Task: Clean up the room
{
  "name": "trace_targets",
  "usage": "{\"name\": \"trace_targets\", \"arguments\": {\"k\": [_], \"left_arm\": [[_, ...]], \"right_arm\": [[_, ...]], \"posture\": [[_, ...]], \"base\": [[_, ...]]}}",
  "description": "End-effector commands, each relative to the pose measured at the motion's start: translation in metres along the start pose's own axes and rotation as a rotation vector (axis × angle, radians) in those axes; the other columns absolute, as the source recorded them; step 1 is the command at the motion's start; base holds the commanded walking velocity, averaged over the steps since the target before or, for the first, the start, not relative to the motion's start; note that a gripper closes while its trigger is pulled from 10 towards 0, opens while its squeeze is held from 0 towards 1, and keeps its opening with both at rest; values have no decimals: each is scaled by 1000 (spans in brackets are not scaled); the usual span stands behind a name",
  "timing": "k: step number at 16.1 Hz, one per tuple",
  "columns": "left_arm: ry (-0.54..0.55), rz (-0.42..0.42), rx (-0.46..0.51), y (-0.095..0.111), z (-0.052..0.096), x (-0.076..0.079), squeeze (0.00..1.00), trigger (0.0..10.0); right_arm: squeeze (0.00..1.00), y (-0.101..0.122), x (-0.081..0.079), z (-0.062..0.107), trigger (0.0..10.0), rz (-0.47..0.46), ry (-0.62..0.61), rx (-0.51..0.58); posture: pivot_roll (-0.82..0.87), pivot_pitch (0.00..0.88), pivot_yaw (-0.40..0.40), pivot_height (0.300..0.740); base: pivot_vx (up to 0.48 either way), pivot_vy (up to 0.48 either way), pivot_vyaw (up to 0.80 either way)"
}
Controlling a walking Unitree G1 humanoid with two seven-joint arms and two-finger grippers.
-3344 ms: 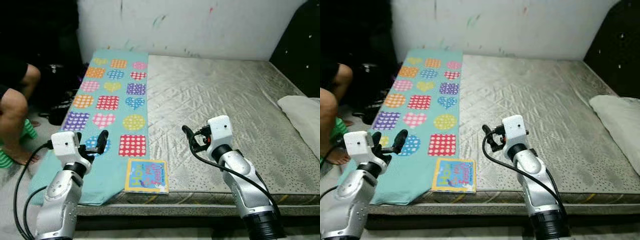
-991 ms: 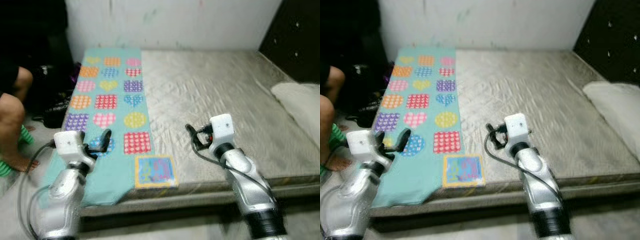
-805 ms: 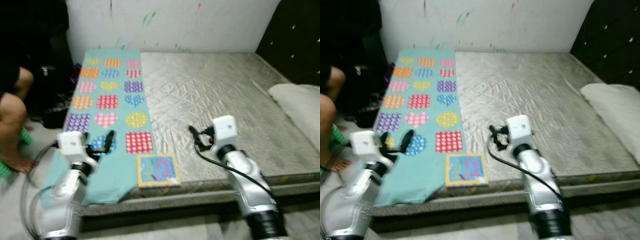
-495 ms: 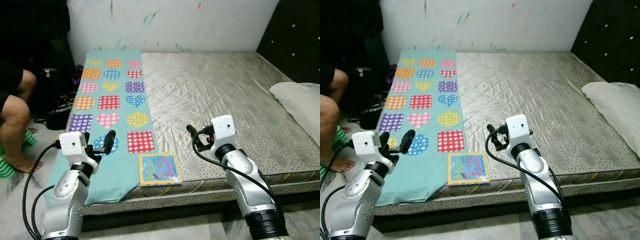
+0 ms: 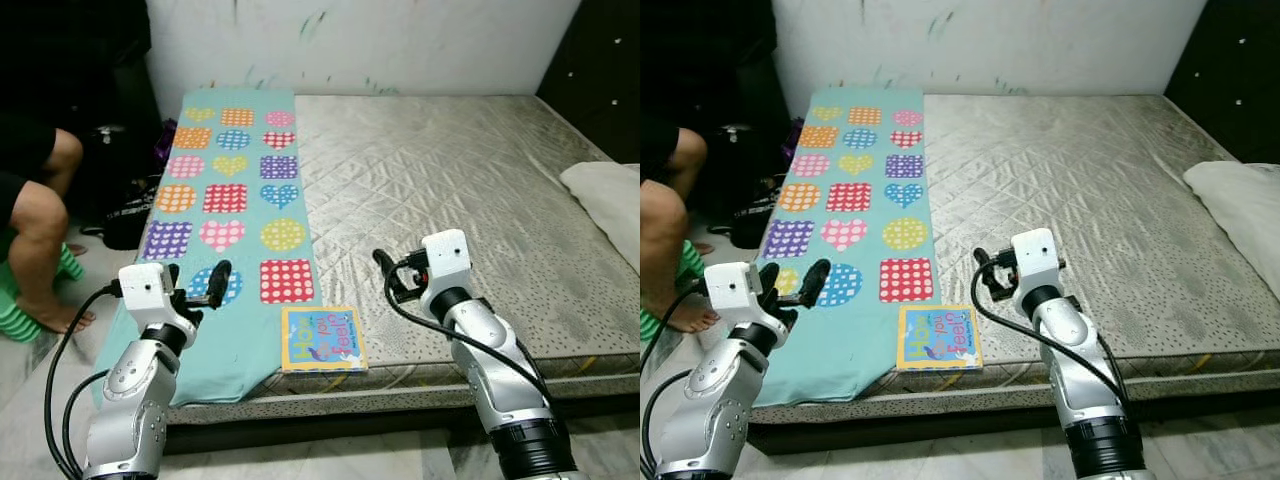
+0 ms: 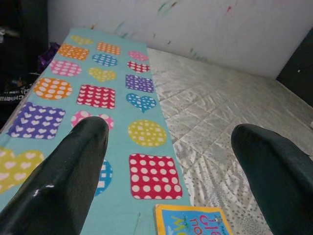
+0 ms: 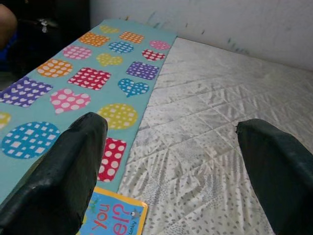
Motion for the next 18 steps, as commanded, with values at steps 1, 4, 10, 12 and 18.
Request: {"name": "trace_targets", "arguments": {"k": [1,4,10,12,18], "left_arm": [[-16,-12,6,2,-1,3,0,10000],[-22,-13,9,2,-1,3,0,10000],[20,-11,-8,1,-2,-1,0,10000],[23,-10,-6,1,-3,-1,0,10000],[34,-9,-7,1,-3,-2,0,10000]], "right_arm": [[0,2,2,1,10000,10,-1,9],[0,2,2,1,10000,11,-1,8],[0,1,4,0,10000,9,-8,2],[0,1,4,0,10000,10,-10,2],[0,0,5,0,10000,10,-11,-2]], "posture": [[-175,0,-40,740],[-175,0,-40,740],[-176,0,-42,740],[-176,0,-43,740],[-176,0,-46,740]], "base": [[247,0,0],[289,0,0],[145,0,0],[0,0,0],[0,0,0]]}}
Point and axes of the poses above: a point about 5 cm out from each wrist's last joint towards the gripper, its own z axis pointing back from the gripper into the wrist, its own y axis along the axis of the wrist's last joint, x = y × z, the point moved 1 cm from there along -z, pointing out of the wrist towards the gripper, and after that the axes turned 2 degrees about -z, right-handed, at the moved point
